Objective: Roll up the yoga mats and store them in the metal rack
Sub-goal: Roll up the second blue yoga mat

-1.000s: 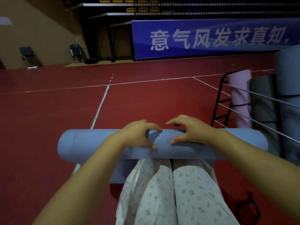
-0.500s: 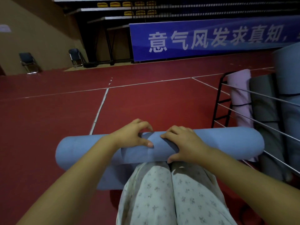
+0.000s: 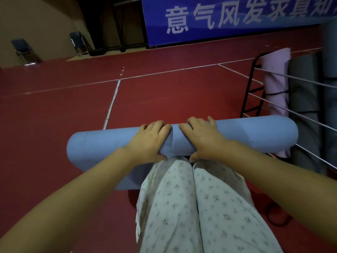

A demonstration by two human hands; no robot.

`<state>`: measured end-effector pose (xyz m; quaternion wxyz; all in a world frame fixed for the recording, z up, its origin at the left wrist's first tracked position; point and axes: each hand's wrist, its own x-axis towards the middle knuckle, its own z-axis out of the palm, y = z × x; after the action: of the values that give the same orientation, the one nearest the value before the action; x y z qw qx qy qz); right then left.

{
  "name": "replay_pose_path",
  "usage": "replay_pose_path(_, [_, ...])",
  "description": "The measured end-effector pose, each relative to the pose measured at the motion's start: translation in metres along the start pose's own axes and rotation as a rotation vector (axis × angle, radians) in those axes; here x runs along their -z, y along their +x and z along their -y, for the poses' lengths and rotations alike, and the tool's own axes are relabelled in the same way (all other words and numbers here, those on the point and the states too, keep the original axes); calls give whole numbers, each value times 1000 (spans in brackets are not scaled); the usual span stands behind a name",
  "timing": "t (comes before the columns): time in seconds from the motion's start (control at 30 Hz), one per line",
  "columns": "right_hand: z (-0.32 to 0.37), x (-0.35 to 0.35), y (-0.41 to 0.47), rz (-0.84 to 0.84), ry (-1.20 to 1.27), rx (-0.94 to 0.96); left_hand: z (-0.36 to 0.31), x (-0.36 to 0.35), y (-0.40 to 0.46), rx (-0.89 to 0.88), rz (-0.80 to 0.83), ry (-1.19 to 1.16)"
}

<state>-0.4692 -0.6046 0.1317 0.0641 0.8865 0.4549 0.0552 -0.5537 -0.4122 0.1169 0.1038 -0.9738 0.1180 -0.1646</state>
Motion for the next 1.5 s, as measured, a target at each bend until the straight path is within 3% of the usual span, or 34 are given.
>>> replay_pose_path(0.3, [-16, 39, -9, -116, -7, 96, 4, 38, 3, 73, 59, -42])
replay_pose_path(0.63, [-2, 91, -115, -219, 159, 175, -55, 148, -44, -73, 60, 10])
replay_pose_path(0.8, [10, 48, -139, -65, 314, 171, -82, 121, -68, -102, 162, -103])
replay_pose_path(0.93, [13, 19, -125, 3, 335, 215, -81, 87, -75, 4, 340, -328])
replay_pose_path(1.07, [7, 25, -108, 53, 413, 246, -65, 81, -69, 67, 406, -555])
replay_pose_path(1.33, [-18, 31, -56, 385, 667, 223, -24, 78, -30, 180, 648, -866])
replay_pose_path(1.5, [-23, 38, -47, 415, 621, 205, -12, 74, -15, 222, 731, -975])
